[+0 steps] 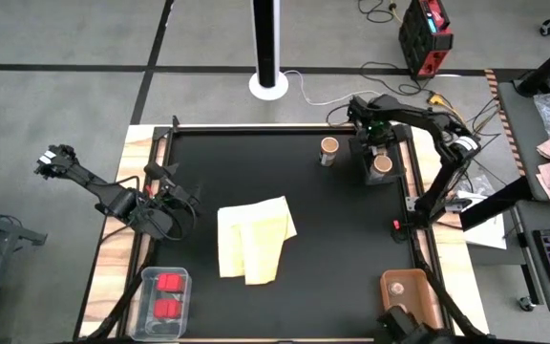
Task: Sort spices by type
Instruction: Remove the top golden spice bottle from the black bin
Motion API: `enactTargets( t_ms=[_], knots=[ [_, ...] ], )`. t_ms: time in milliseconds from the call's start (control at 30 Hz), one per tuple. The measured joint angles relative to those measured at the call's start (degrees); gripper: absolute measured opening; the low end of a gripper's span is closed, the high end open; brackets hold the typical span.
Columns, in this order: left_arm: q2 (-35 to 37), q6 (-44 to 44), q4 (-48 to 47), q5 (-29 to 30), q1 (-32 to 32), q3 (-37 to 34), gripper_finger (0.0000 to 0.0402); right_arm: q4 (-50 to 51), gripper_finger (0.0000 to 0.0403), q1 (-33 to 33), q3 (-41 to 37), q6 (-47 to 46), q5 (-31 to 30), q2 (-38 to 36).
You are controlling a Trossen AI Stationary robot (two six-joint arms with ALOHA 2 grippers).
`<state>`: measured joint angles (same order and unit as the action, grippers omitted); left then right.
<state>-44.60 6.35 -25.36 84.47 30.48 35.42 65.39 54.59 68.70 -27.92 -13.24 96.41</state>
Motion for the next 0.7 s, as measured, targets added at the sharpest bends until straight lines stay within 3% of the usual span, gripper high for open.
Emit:
enactTargets(
  t_ms=[467,700],
  knots=[
    [0.0,0.0,0.0,0.0,0.01,0.0,0.0311,1.41,0.0267,-1.4,1.14,-2.38,-2.39,-14.34],
    [0.0,-0.02,0.02,0.02,0.0,0.0,0.0311,-9.39,0.0267,-11.01,0.68,-2.73,-3.75,-23.77]
  ],
)
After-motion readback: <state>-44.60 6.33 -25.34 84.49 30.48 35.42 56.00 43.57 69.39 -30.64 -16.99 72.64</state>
